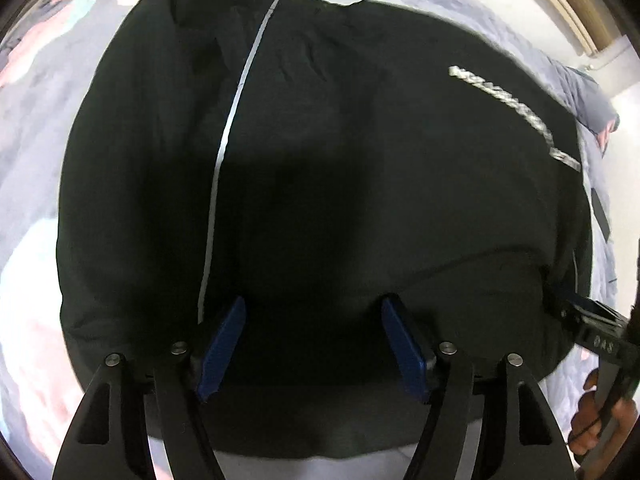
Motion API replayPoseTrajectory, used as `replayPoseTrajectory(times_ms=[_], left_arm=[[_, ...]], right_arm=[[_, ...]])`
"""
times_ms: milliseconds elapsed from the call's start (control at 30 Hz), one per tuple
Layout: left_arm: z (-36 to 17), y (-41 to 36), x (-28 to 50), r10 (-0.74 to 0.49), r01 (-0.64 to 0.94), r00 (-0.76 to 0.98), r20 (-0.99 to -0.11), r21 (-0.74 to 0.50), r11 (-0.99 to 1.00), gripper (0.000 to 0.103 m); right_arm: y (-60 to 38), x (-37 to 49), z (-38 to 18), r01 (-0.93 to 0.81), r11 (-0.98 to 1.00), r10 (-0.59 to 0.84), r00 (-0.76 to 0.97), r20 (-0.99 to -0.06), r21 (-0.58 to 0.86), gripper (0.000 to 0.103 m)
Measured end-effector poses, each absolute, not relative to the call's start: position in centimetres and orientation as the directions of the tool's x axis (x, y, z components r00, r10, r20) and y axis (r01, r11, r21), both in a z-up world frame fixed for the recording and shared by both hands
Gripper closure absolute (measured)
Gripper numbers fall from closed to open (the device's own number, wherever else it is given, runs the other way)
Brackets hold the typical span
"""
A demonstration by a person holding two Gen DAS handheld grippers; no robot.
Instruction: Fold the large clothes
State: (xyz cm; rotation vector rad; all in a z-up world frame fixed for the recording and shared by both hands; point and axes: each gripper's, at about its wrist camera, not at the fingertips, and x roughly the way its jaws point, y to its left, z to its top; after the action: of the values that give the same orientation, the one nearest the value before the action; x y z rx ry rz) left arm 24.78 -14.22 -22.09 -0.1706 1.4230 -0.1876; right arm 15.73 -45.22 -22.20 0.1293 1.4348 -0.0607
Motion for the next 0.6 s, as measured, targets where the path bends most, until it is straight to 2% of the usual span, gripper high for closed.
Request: replayPoseTrajectory(times_ms=[100,267,367,433,567,600], left_arm=[[-21.4,-14.2,26.0,-0.233,-0.005,0.121,-0.965,-0.235,0.972,0.027],[-18.3,-12.7,25.1,-0.247,0.022,0.174,-0.953,-0.247,0.969,0.027],[-16.3,-11.0,24.4,-0.198,0.053,0.224,-0.954,-0.191,0.980,0.027],[-15.0,-8.6,24.6,-0.169,0.028,0.238,-0.956,-0.168,0.985,0.027],[-13.1,-4.2,24.9,-0.200,-0.050,0.292,-0.935,-0.224,0.973,0.027],[-12.8,-3.6,25.3,-0.193,-0.070,0.312,-0.930,-0.225,0.972,0.027]], right_arm=[[-45.1,16.1,-21.9,0.081,0.997,0.009,0.126,-0.992,0.019,0.021],[-47.1,14.9,-20.3,0.094,0.991,0.078,0.134,-0.988,0.091,0.022],[-49.3,13.0,-18.5,0.102,0.989,0.088,0.178,-0.980,0.107,0.021],[-51.2,11.6,-17.4,0.113,0.988,0.084,0.210,-0.974,0.110,0.021],[-56.4,8.8,-16.5,0.199,0.975,0.049,0.244,-0.968,0.100,0.021],[-58.2,10.6,-16.2,0.218,0.971,0.043,0.249,-0.968,0.099,0.021]])
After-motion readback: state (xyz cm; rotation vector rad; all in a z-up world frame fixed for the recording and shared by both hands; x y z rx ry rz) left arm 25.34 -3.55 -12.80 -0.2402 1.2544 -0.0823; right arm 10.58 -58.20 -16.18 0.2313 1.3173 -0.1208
